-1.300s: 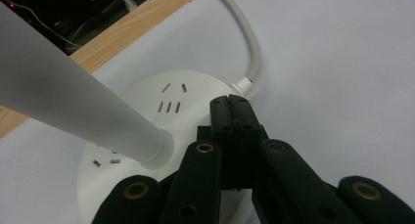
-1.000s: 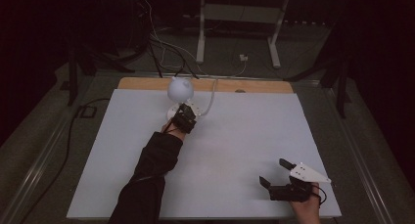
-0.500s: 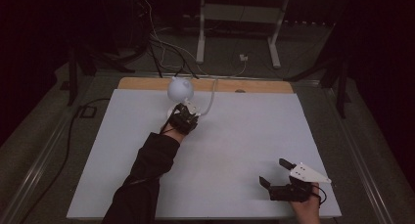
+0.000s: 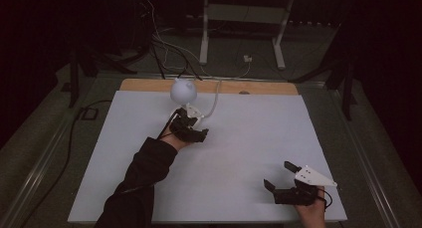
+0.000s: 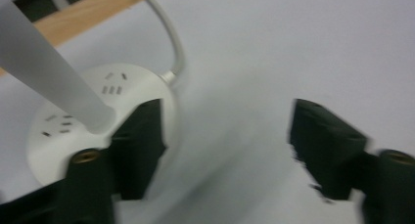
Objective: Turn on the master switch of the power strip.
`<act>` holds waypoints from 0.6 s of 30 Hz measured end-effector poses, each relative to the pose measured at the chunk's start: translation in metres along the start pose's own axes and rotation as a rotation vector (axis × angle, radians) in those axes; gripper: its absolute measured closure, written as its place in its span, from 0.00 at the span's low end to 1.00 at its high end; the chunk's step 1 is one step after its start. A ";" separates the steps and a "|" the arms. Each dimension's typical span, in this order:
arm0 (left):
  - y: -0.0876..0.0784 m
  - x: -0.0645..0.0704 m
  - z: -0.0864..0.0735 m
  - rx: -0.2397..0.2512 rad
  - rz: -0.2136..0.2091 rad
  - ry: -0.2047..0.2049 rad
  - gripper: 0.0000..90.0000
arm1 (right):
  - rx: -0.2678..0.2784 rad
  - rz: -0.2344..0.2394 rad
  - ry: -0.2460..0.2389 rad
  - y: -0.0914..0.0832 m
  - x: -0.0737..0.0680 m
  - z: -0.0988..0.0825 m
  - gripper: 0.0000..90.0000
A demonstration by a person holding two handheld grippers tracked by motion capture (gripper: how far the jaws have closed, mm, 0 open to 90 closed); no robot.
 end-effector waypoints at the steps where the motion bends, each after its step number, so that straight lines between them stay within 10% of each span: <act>1: -0.002 -0.001 -0.001 0.000 -0.003 0.001 0.25 | 0.000 0.000 0.000 0.000 0.000 0.000 0.00; 6: -0.011 -0.008 -0.004 -0.012 -0.068 -0.024 0.02 | -0.002 -0.002 0.000 0.000 0.000 0.000 0.00; 18: -0.035 -0.021 -0.022 -0.007 -0.084 -0.008 0.00 | 0.000 -0.001 0.000 0.000 -0.001 0.000 0.00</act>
Point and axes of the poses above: each handheld gripper's, and its own axes: y roughly forward along the jaws, z roughly out of its top, x roughly to its right, the point moved 1 cm from there along y, roughly forward along the jaws, and after that the axes turned 6 degrees about -x, right-handed, at the moved point
